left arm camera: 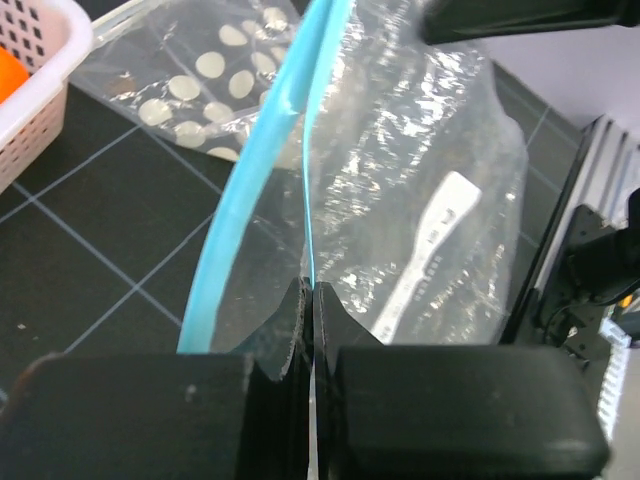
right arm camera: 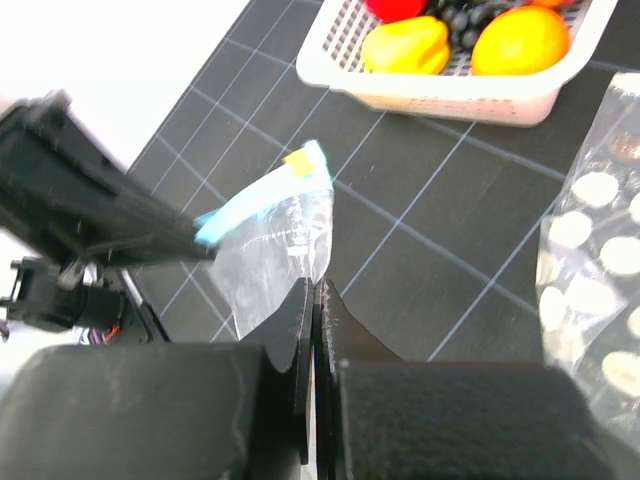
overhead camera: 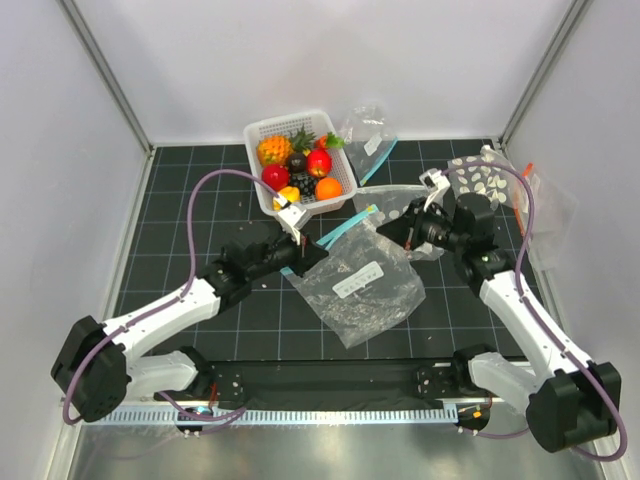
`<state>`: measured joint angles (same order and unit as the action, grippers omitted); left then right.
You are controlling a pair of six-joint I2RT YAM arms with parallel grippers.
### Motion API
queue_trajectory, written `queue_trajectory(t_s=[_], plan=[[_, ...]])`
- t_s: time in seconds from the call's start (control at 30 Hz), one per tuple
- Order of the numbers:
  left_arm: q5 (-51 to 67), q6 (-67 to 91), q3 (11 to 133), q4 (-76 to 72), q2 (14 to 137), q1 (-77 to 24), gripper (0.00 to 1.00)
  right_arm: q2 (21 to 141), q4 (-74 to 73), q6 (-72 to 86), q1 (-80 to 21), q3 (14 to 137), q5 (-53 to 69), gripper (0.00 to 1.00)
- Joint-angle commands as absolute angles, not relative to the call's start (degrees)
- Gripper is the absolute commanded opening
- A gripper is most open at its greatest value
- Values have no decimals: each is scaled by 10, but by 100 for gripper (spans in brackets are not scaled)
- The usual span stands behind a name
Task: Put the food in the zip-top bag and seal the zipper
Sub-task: Open the zipper of the food storage bag.
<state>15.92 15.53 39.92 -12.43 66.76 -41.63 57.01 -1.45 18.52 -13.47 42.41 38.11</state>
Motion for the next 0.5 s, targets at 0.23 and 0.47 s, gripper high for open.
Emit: queue_trajectory(t_s=[0.23, 0.47], plan=[[122, 242, 387, -211, 678, -423, 0, 661, -122, 183, -175, 593, 247, 71], [19, 238, 439, -127, 648, -430, 0, 631, -212, 232, -236, 633, 118, 72]])
